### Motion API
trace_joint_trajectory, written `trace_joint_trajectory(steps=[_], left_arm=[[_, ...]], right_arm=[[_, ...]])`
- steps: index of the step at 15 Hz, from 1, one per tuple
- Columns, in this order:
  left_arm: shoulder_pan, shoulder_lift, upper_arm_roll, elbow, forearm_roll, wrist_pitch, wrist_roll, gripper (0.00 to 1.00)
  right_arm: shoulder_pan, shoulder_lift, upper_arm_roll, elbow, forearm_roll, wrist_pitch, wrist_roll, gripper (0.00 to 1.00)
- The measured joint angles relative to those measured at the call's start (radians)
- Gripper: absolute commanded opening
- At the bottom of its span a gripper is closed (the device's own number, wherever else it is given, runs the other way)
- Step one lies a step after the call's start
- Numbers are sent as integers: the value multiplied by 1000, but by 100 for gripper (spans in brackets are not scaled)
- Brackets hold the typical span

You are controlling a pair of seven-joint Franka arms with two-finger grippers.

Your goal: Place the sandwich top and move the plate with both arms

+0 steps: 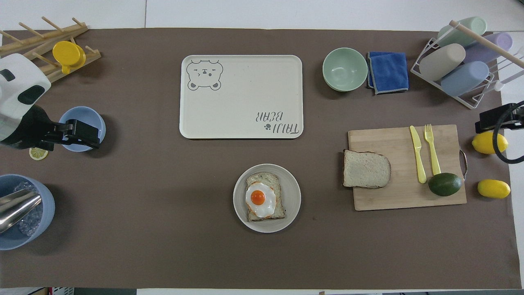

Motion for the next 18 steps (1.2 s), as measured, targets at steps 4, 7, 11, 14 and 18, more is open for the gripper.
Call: trace_joint_trajectory(steps=[4, 7, 11, 14, 18], left_arm=[[0, 0, 0, 0, 0, 0, 0, 100], [0, 0, 0, 0, 0, 0, 0, 100], [0, 0, 0, 0, 0, 0, 0, 100], [0, 0, 0, 0, 0, 0, 0, 100], [0, 0, 0, 0, 0, 0, 0, 100]], right_arm=[[0, 2, 2, 0, 0, -6, 0, 100], [3, 3, 12, 0, 1, -13, 0, 100], [22, 3, 17, -9, 5, -22, -11, 100], [128, 4, 19, -39, 6, 13, 49, 100], [314, 53, 24, -136, -10, 120, 256, 100]])
